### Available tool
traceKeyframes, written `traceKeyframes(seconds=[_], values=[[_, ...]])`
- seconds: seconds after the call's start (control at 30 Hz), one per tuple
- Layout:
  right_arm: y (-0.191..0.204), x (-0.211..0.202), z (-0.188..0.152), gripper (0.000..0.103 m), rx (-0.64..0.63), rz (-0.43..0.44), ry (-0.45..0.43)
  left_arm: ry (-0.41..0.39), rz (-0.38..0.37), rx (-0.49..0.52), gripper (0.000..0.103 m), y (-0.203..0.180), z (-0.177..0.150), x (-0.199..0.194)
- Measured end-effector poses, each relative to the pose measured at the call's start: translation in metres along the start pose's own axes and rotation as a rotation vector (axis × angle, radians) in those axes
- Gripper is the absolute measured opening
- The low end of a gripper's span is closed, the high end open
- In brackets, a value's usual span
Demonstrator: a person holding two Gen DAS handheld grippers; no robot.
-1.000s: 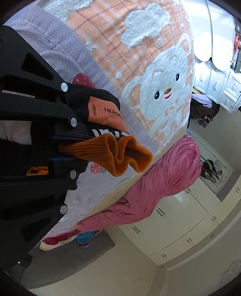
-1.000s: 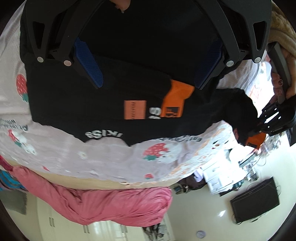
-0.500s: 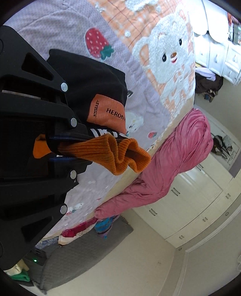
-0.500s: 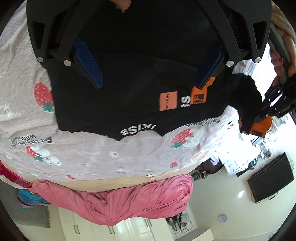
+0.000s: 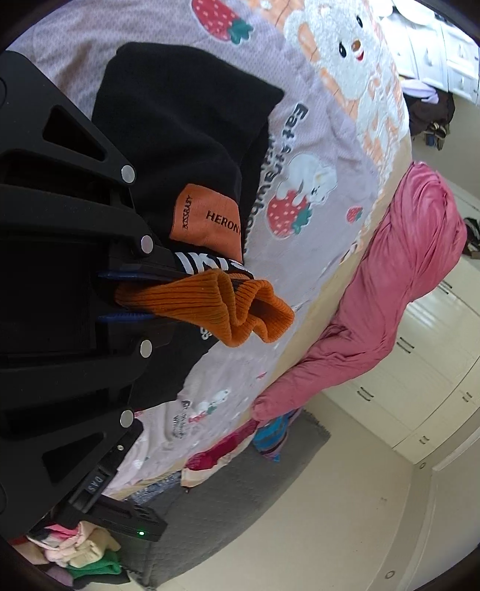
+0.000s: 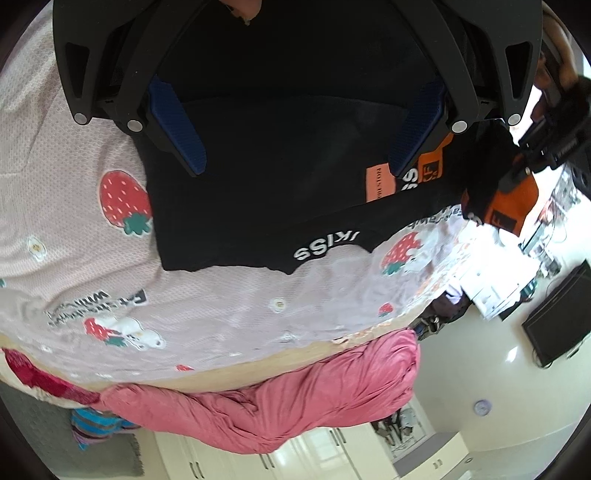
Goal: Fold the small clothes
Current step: 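Carry the held sleeve across the shirt body with the left gripper, then lower the cuff onto the shirt and open the left gripper, then grasp the folded orange cuff with the right gripper and lift it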
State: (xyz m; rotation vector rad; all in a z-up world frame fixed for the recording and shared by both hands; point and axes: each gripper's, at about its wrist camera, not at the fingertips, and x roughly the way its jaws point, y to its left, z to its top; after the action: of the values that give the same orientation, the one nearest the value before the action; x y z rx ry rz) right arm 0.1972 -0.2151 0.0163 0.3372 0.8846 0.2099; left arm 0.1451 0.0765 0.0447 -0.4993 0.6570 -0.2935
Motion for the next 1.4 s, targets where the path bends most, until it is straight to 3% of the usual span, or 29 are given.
traceKeyframes(seconds=[0.3, 0.5, 0.53, 0.63, 0.73, 0.8, 0.93, 1.07, 1.13, 1.4], values=[[-0.028, 0.001, 0.005, 0.099, 0.101, -0.012, -0.001, 0.11, 0.004, 0.051, 0.009, -0.018, -0.022, 0.031], [-0.035, 0.004, 0.005, 0.099, 0.132, -0.006, 0.006, 0.155, -0.01, 0.082, 0.024, -0.028, -0.031, 0.041], [-0.034, 0.004, 0.005, 0.099, 0.129, -0.005, 0.007, 0.15, -0.01, 0.088, 0.03, -0.031, -0.031, 0.041], [-0.03, 0.006, 0.004, 0.099, 0.11, 0.004, 0.019, 0.119, 0.008, 0.115, 0.035, -0.035, -0.03, 0.035], [-0.022, 0.011, 0.0, 0.099, 0.088, 0.024, 0.038, 0.087, 0.02, 0.114, 0.051, -0.033, -0.024, 0.027], [-0.014, 0.015, -0.004, 0.099, 0.072, 0.043, 0.052, 0.063, 0.052, 0.121, 0.053, -0.03, -0.019, 0.023], [0.016, 0.027, -0.015, 0.099, -0.004, 0.105, 0.103, 0.014, 0.13, 0.118, 0.075, -0.018, -0.008, 0.015], [0.048, 0.04, -0.025, 0.099, -0.099, 0.142, 0.15, -0.016, 0.195, 0.099, 0.088, -0.003, 0.004, 0.006], [0.061, 0.049, -0.032, 0.099, -0.138, 0.135, 0.174, -0.024, 0.218, 0.081, 0.093, 0.006, 0.007, 0.002], [0.078, 0.076, -0.038, 0.095, -0.142, 0.142, 0.224, -0.051, 0.274, -0.006, 0.093, 0.039, 0.023, -0.012]])
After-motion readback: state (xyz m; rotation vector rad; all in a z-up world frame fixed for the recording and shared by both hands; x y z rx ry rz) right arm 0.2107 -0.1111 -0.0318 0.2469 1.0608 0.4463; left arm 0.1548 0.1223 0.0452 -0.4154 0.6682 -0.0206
